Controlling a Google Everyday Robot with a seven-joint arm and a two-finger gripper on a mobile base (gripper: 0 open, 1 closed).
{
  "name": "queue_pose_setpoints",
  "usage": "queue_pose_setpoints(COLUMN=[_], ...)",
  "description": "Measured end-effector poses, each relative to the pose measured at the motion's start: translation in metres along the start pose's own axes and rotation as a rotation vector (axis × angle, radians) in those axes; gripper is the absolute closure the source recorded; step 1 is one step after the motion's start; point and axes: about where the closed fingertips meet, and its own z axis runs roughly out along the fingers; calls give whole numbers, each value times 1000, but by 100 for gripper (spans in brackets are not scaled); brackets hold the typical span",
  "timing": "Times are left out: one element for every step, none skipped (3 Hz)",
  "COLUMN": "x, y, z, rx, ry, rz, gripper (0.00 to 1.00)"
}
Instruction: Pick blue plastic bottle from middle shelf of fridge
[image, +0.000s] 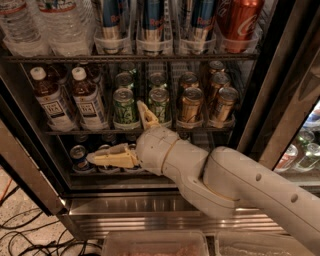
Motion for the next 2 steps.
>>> queue_pose_setpoints(x=[13, 28], y=[-3, 0], z=[3, 2], rx=[38, 108], ry=[37, 101], rz=[8, -2], gripper=[0, 0])
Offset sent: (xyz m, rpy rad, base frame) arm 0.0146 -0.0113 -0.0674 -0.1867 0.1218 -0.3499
